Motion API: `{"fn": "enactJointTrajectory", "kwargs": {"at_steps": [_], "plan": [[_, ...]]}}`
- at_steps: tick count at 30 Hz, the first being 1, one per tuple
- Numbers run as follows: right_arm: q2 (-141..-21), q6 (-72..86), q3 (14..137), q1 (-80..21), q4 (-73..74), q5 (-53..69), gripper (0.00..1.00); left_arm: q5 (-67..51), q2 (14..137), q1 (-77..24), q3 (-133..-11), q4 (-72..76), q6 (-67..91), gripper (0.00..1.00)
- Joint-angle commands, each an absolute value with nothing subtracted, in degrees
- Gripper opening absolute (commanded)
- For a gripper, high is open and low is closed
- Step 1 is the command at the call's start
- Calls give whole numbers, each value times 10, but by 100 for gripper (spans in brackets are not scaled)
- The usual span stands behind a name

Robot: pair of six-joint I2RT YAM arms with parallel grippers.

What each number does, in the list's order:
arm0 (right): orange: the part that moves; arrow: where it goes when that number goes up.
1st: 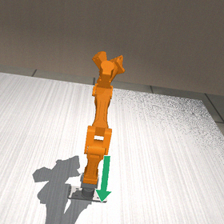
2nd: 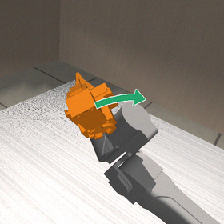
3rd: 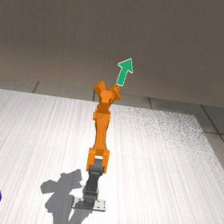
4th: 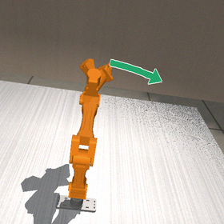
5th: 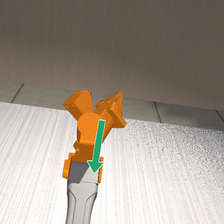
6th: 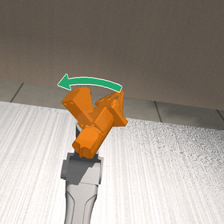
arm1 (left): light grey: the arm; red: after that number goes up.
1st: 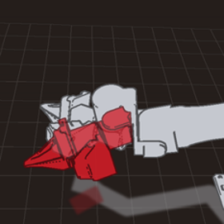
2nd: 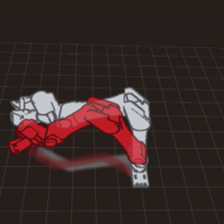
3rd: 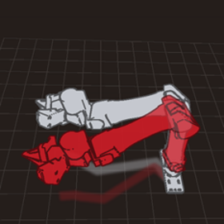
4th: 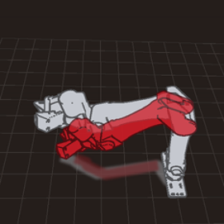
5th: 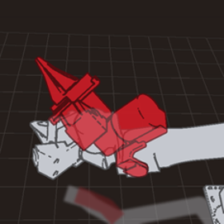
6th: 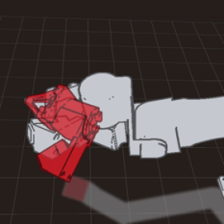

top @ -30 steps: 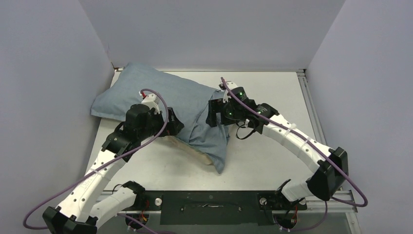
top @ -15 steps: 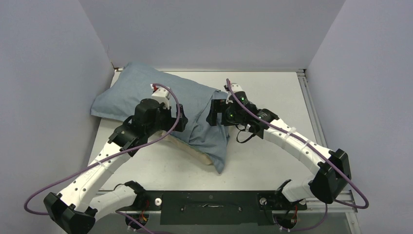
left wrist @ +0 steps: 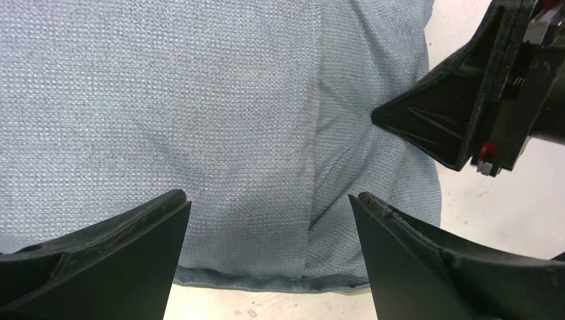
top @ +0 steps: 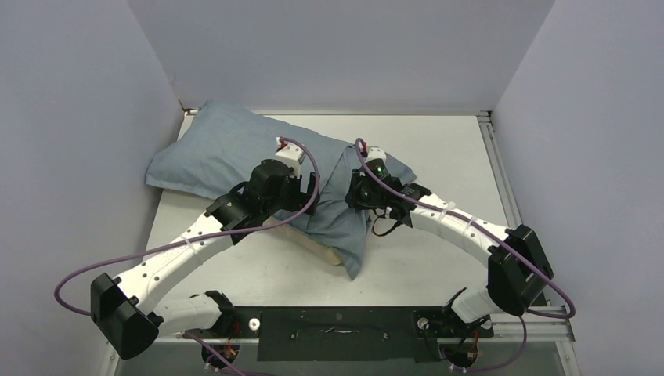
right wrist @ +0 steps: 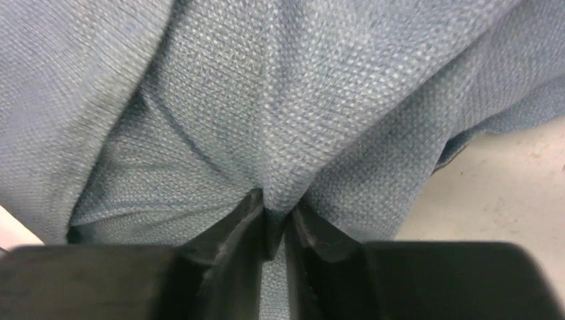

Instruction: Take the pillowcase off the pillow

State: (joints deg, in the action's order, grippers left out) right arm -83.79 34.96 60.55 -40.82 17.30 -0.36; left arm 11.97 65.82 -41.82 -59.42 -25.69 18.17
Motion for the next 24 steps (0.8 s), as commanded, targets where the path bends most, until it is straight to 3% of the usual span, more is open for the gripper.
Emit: {"fn": "enactJointTrajectory", "kwargs": {"at_steps": [1, 3, 11, 24], "plan": [[-801, 362, 577, -405, 161, -42, 10, 149, 675, -429, -638, -216, 165, 96], [-780, 369, 562, -405, 172, -54, 5, 149, 688, -433, -648, -220, 161, 96], [-687, 391, 481, -406, 164, -61, 5, 193, 748, -470, -693, -238, 143, 96], [-642, 382, 437, -406, 173, -96, 5, 283, 860, -482, -737, -260, 172, 96]]}}
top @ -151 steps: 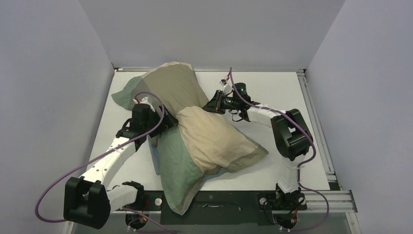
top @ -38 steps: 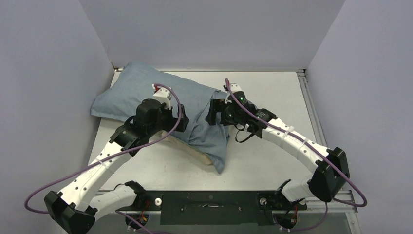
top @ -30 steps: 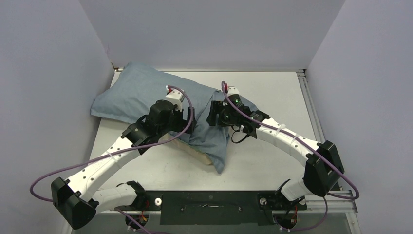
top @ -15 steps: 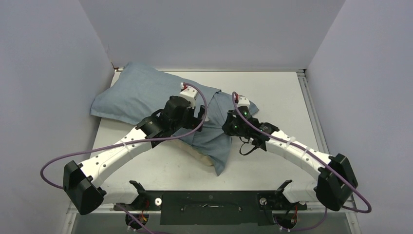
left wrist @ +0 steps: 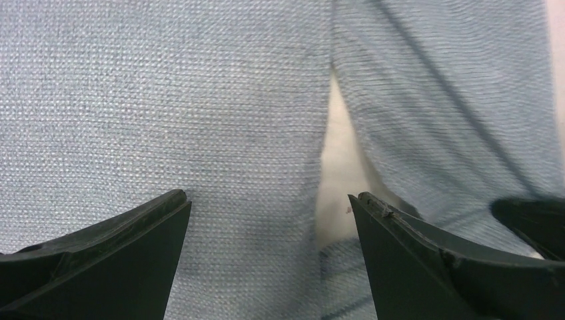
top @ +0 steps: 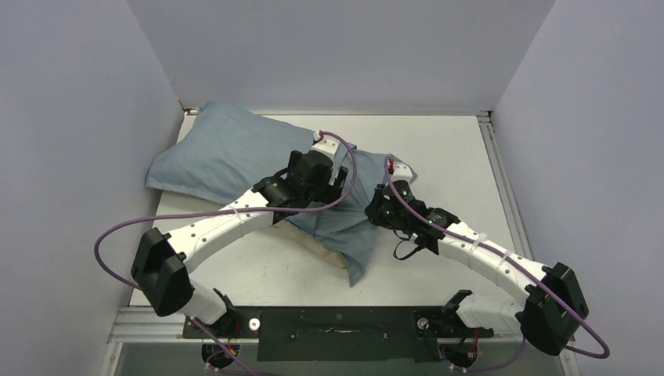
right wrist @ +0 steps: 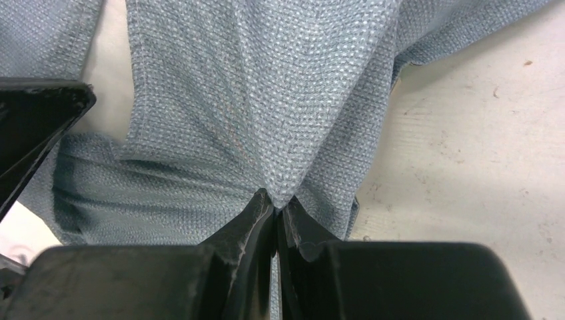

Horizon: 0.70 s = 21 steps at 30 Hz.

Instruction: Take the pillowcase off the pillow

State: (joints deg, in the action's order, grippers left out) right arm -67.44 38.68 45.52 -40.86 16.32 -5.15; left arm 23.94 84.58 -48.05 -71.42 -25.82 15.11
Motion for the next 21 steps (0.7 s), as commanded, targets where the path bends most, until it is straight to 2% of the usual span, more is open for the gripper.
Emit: {"fn": "enactJointTrajectory", "kwargs": {"at_steps": [1, 9, 17, 21], "plan": [[-636, 382, 433, -406, 178, -102, 5, 288, 867, -481, -735, -264, 178, 96], [-552, 402, 386, -406, 259, -157, 5, 340, 890, -467, -671, -271, 232, 96], [-474, 484, 329, -406, 364, -149, 5, 315, 874, -433, -631, -268, 275, 96], [-469, 472, 347, -406, 369, -138, 7, 294, 864, -432, -614, -251, 282, 96]]}}
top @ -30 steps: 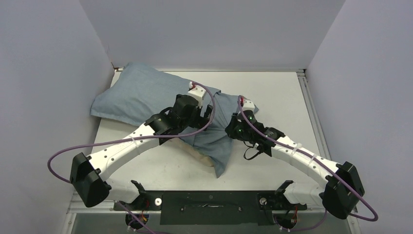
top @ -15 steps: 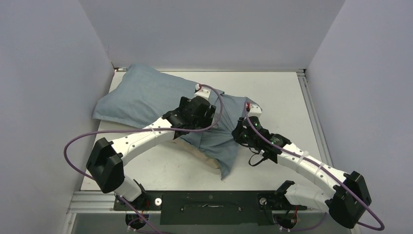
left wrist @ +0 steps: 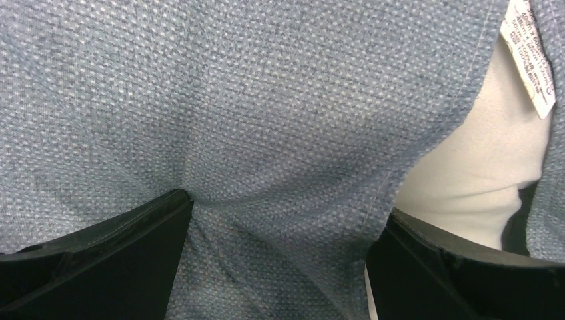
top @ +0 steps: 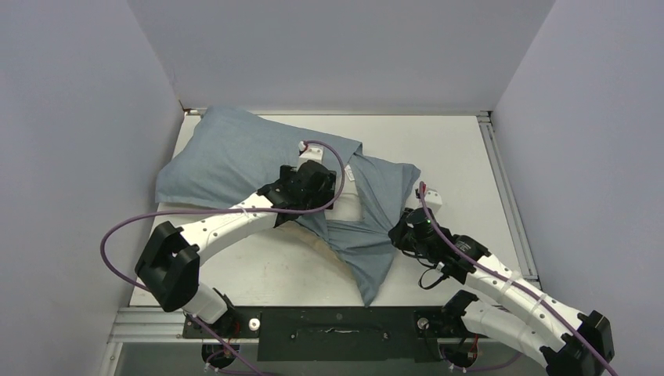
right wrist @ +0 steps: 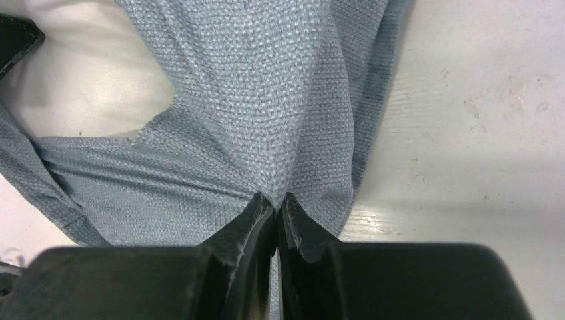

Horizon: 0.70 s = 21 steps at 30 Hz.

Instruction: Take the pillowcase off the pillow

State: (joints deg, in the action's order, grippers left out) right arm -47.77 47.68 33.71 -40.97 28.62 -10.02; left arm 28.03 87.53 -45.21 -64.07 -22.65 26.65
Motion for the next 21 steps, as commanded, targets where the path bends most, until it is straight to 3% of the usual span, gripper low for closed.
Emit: {"fn": "enactJointTrajectory", "kwargs": {"at_steps": [1, 13, 21], "plan": [[-472, 462, 361, -406, 365, -137, 10, 289, 859, -435, -607, -246, 282, 96], [-650, 269, 651, -405, 341, -117, 57, 272, 782, -443, -541, -225, 308, 96], [-823, 214, 775, -405, 293, -76, 63, 270, 752, -442, -506, -213, 315, 96]]}}
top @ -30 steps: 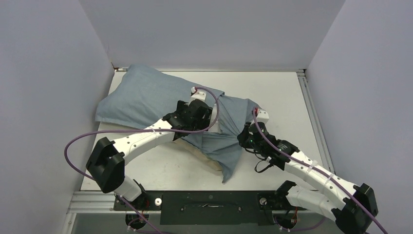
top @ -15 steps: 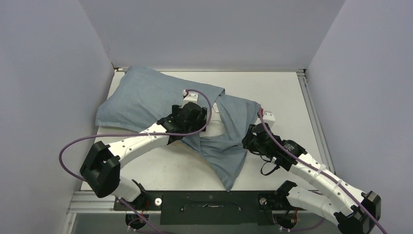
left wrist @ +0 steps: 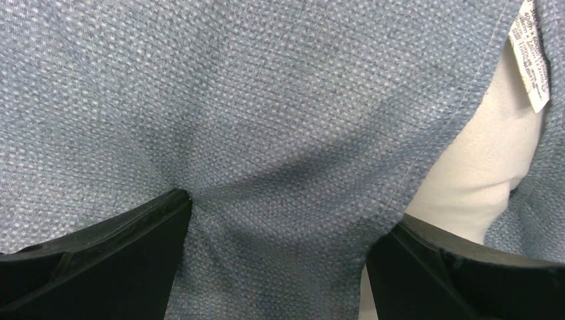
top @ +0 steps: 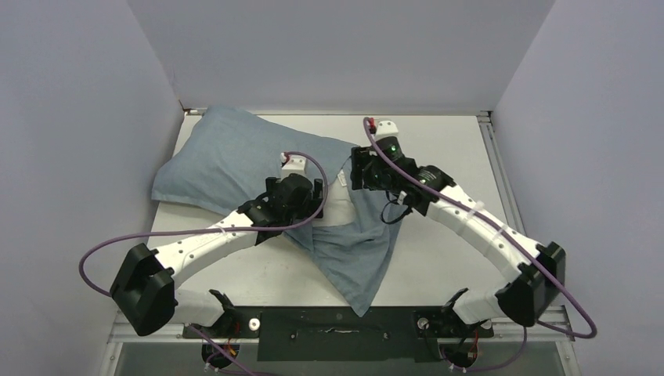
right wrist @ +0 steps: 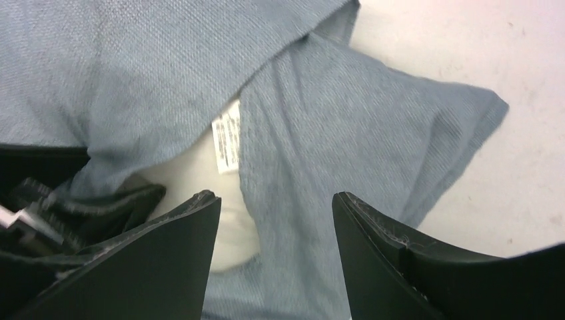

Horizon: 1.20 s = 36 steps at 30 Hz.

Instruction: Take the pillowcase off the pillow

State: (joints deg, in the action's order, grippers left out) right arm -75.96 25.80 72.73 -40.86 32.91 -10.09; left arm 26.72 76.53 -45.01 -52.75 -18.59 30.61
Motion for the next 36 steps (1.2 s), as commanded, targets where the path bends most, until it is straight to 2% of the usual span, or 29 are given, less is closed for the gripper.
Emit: {"fn": "enactJointTrajectory", "kwargs": {"at_steps": [1, 10, 13, 18, 22, 25, 29, 36], "plan": [[-841, 214, 781, -405, 287, -73, 63, 270, 750, -443, -504, -212, 316, 96], [-932, 207, 780, -406, 255, -74, 60, 267, 737, -443, -483, -200, 311, 96], [-936, 201, 770, -402, 268, -109, 48, 282, 737, -441, -474, -200, 317, 96], [-893, 200, 719, -355, 283, -132, 17, 297, 728, -436, -443, -188, 329, 96], [-830, 206, 664, -287, 289, -142, 7, 290, 722, -429, -419, -184, 346, 96], [-777, 224, 615, -246, 283, -135, 5, 287, 708, -429, -397, -172, 359, 96], [-732, 266, 535, -200, 250, -67, 5, 283, 690, -428, -377, -165, 374, 96], [-721, 327, 388, -196, 94, 76, 5, 271, 662, -430, -382, -172, 367, 96]]}}
